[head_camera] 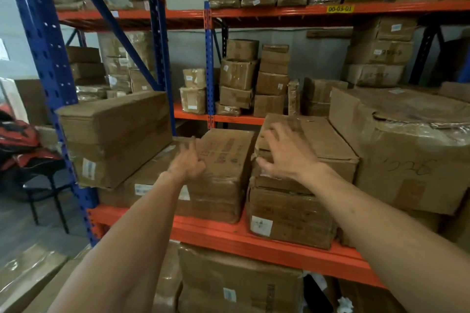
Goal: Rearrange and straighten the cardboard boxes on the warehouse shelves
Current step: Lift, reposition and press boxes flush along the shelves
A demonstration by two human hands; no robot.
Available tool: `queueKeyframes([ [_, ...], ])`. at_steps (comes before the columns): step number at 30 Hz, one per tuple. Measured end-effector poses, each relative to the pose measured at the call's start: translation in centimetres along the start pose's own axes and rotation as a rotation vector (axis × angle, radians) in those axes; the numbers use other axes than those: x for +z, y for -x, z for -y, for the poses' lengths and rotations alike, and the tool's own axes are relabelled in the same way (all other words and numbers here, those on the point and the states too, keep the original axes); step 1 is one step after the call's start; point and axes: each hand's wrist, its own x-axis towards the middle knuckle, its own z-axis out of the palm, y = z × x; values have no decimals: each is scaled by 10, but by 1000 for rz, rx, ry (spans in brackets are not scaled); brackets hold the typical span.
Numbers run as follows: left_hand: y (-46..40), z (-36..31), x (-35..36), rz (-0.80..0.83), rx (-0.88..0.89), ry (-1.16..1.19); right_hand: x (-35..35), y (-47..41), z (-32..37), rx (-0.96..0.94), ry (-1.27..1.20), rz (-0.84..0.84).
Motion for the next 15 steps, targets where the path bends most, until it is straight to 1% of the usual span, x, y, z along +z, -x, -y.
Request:
queueKeyframes([
  [2,-16,26,-5,15,-131,15,18,-25,38,-123,1,11],
  [4,-29,47,-4,44,-198,70,39,-48,71,-159,14,74],
  [6,-44,67,0,88,-214,94,66,-67,97,-66,40,204],
  [8,-62,81,4,138,-197,114,95,-80,107,105,75,382],
  [9,-70,87,5,163,-193,133,106,-84,107,199,69,464],
  [11,-83,94,9,219,-209,186,119,-90,97,350,-24,599],
  [13,-94,99,14,266,-228,244,121,-94,85,424,-140,688],
  [15,-102,102,18,282,-234,293,121,-97,79,422,-146,779],
])
